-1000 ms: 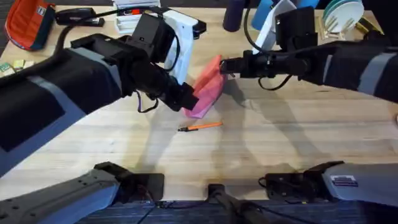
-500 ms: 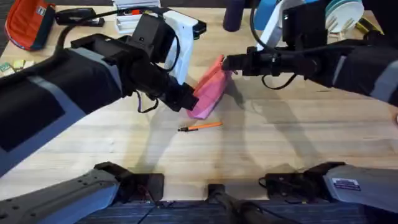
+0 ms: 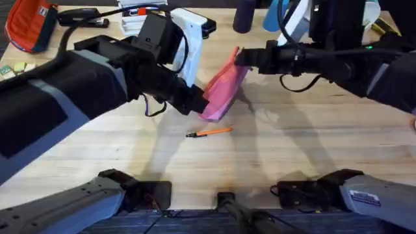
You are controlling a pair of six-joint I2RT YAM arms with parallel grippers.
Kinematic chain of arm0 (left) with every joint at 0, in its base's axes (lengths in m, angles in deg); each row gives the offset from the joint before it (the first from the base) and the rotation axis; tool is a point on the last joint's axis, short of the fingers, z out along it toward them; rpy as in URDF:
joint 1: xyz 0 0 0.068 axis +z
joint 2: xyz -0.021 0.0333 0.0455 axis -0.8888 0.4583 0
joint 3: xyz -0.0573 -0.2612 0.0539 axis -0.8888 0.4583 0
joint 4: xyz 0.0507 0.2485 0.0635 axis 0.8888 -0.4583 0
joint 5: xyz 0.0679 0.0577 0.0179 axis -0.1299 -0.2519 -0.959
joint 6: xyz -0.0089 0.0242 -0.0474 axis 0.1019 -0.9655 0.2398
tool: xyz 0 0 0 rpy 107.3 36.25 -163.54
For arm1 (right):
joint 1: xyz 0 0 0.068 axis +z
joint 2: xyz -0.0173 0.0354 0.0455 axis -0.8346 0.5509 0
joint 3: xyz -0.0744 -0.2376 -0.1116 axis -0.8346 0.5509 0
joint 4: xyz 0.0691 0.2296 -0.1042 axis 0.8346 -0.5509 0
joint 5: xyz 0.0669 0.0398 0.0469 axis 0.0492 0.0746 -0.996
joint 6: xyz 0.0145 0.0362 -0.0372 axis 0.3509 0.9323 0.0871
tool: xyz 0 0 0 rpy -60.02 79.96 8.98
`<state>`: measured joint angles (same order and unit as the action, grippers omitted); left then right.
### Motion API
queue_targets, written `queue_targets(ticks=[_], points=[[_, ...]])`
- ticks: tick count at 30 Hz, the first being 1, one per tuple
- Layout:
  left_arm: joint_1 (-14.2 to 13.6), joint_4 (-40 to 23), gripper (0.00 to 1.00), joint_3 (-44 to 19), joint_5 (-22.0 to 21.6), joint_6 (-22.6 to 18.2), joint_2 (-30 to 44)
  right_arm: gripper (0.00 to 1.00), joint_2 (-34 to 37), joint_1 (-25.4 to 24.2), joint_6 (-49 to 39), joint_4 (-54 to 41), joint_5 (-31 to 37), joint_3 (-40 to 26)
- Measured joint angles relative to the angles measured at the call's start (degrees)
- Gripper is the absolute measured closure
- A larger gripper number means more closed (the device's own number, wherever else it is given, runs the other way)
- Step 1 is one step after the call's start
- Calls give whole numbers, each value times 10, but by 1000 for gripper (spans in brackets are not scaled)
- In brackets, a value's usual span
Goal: Unzip the bag, pick up the pens from the table one at a time and place them inside, then zip the bag closed.
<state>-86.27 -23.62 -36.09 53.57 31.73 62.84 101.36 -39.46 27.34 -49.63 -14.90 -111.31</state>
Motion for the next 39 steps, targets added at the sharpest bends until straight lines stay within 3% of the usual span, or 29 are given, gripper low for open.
queue_targets(ticks=[19,28,39], points=[[0,-14,958,18,-4,0,0,968,-13,157,17,2,104,-8],[-1,-18,958,19,-4,0,0,968,-2,186,17,0,115,-19],[-1,-17,958,20,-4,0,0,968,-2,189,17,-1,115,-19]])
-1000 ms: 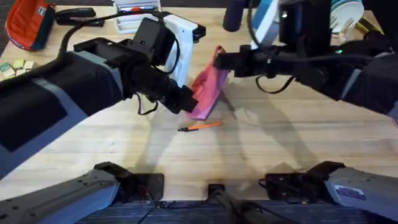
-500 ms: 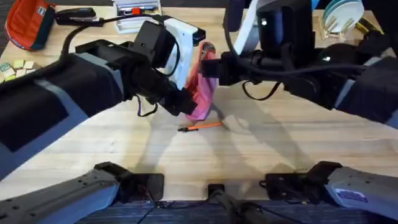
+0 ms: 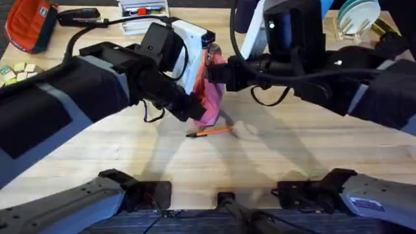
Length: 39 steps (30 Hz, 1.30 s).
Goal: Unzip the bag, pick up the pens from the table one at a time and place them inside, then zip the bag closed.
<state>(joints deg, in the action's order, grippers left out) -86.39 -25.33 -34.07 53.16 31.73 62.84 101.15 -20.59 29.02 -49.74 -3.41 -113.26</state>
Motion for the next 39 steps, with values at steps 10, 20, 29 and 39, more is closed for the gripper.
queue_targets(ticks=[10,20,29,39], points=[[0,7,958,0,0,0,0,875,0,-1,-5,-5,18,0],[1,33,959,-1,5,0,0,34,-14,-100,-4,-38,-14,7],[-1,33,959,-2,11,0,0,4,-56,-153,-4,-26,-34,7],[-1,33,959,-2,11,0,0,4,-56,-134,-4,-31,-10,7]])
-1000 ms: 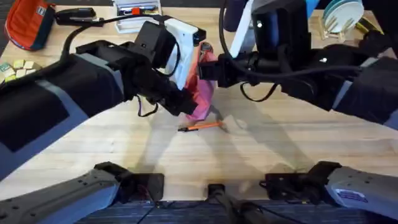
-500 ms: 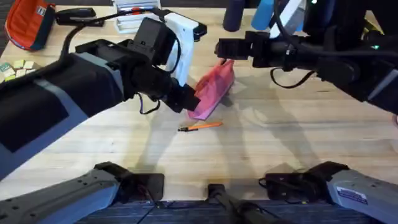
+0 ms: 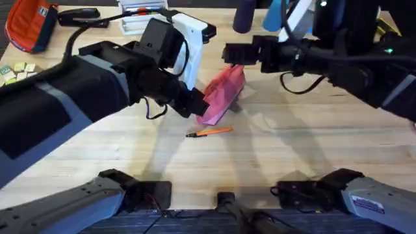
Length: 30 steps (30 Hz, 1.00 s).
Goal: Unzip the bag, pick up the pens from the table one at a time and place them inside, then zip the bag closed.
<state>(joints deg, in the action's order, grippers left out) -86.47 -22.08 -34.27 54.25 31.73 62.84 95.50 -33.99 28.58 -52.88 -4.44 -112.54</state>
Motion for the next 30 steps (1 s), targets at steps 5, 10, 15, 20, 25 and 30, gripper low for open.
queue_targets(ticks=[5,10,15,20,25,30], points=[[0,0,959,0,0,0,0,4,0,41,0,-20,59,0],[0,2,959,0,0,0,0,4,0,66,29,-44,129,0],[0,4,959,0,0,0,0,4,0,67,62,-44,145,0],[0,4,959,0,2,0,0,4,0,67,115,-44,148,0],[0,4,959,0,2,0,0,5,1,73,172,-44,149,0],[0,4,959,0,3,0,0,4,27,91,196,-43,149,0]])
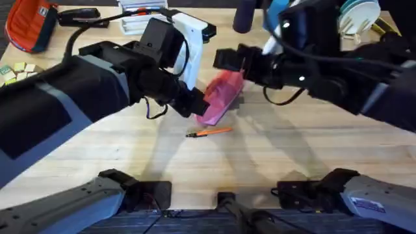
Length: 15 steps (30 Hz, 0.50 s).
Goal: Unzip the bag, pick up the pens from the table one at a time and place them inside, then zip the bag closed.
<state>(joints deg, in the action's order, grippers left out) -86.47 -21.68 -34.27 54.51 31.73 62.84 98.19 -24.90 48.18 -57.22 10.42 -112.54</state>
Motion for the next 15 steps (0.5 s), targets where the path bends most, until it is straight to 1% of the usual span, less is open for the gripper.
queue_targets(ticks=[6,15], points=[[0,0,959,0,0,0,0,4,32,19,10,9,0,0],[0,0,959,0,0,0,0,56,35,21,13,28,0,0]])
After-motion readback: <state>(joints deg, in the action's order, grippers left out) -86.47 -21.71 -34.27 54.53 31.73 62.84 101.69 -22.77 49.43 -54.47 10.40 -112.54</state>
